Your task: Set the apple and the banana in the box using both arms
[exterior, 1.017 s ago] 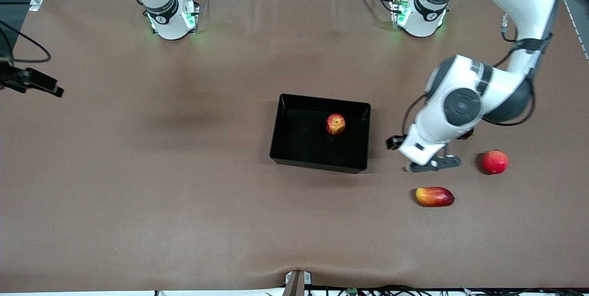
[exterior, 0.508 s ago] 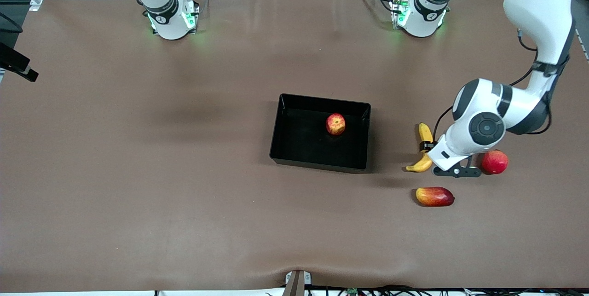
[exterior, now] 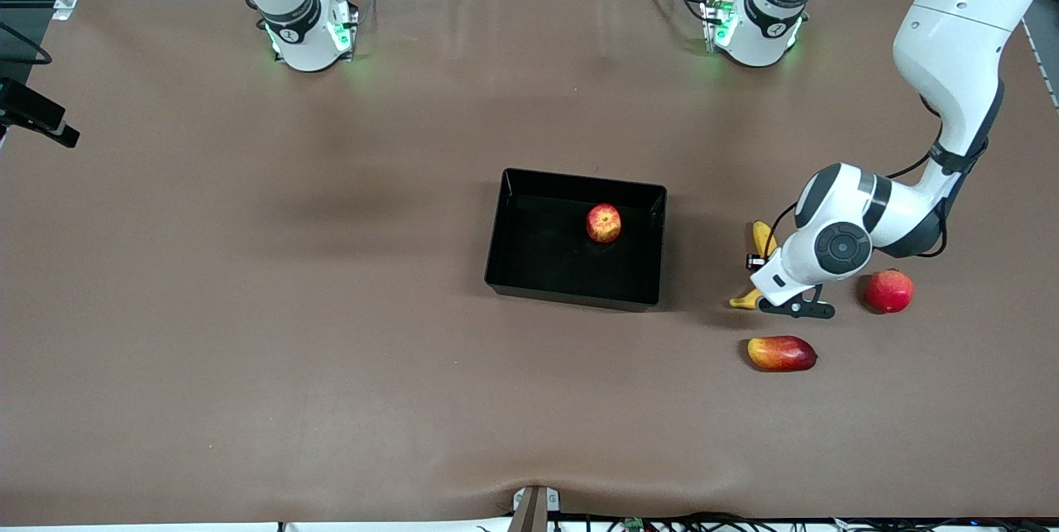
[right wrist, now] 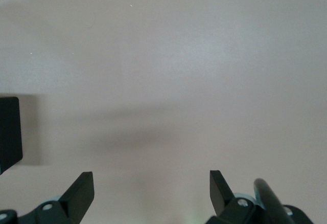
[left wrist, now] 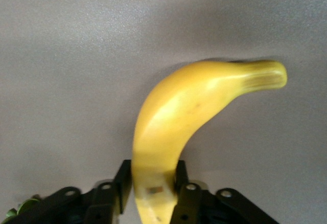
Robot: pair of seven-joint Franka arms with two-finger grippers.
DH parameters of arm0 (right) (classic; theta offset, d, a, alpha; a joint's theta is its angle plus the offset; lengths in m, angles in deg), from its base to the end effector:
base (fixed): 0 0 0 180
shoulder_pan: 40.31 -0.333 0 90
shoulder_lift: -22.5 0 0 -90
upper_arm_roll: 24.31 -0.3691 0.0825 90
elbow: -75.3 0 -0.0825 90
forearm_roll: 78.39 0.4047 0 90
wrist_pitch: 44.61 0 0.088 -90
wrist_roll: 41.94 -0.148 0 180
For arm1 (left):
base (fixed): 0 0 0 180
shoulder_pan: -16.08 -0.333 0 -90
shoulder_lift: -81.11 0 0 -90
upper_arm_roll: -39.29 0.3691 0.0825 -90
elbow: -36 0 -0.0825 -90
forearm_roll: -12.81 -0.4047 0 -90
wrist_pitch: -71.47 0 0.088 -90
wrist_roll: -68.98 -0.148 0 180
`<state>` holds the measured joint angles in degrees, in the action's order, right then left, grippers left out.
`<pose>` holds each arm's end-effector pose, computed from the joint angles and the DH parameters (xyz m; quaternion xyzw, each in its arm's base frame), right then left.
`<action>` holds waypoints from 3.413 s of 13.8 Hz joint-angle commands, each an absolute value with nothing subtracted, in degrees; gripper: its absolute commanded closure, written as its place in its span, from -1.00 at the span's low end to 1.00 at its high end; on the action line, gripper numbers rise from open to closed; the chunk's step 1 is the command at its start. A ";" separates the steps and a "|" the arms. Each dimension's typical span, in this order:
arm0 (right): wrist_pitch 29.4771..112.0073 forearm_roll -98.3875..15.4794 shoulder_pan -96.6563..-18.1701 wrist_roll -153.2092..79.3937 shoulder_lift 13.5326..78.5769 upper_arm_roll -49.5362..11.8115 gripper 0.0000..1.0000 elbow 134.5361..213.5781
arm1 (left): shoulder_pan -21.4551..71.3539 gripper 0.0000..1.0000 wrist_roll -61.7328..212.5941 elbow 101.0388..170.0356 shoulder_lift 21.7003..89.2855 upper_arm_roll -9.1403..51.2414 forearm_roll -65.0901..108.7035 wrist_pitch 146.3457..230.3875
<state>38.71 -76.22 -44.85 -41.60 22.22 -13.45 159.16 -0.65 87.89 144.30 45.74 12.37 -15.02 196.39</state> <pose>0.5582 -0.0562 0.6814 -0.9986 0.0500 0.0012 0.0194 0.6345 -0.0724 0.1758 -0.9906 0.0665 0.0972 0.0702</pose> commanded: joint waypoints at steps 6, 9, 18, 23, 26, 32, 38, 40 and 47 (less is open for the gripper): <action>38.44 -76.72 -44.62 -40.71 22.06 -13.33 -1.00 159.76 | -0.98 1.00 88.93 140.17 55.18 2.75 -12.52 186.55; 38.62 -76.54 -44.53 -40.71 22.06 -13.24 -1.00 159.76 | 1.47 1.00 96.54 135.24 54.57 -3.41 -10.21 182.12; 38.53 -75.58 -43.39 -40.80 22.59 -13.06 -1.00 159.76 | 25.98 1.00 119.68 119.95 39.91 -0.63 -10.65 183.00; 38.44 -75.49 -42.69 -40.80 22.59 -13.06 -1.00 159.76 | 35.67 1.00 120.40 118.53 35.69 7.91 -10.12 187.38; 38.44 -75.49 -42.51 -40.88 22.68 -13.06 -1.00 159.76 | 36.81 1.00 120.66 118.53 32.61 9.31 -10.39 191.34; 38.44 -75.49 -42.42 -40.88 23.03 -13.06 -1.00 159.67 | 38.67 -1.00 120.31 118.53 33.38 12.83 -10.83 192.67; 38.53 -75.49 -42.42 -40.80 23.03 -13.06 -1.00 159.59 | 28.05 -1.00 118.04 118.71 51.99 12.48 -10.04 180.83; 38.53 -75.49 -42.42 -40.80 23.03 -13.06 -1.00 159.59 | 23.66 -1.00 115.14 118.71 56.92 12.39 -9.95 176.78; 38.44 -75.49 -42.34 -40.80 23.12 -13.06 -1.00 159.59 | 9.93 -1.00 100.47 119.23 68.97 13.18 2.50 169.65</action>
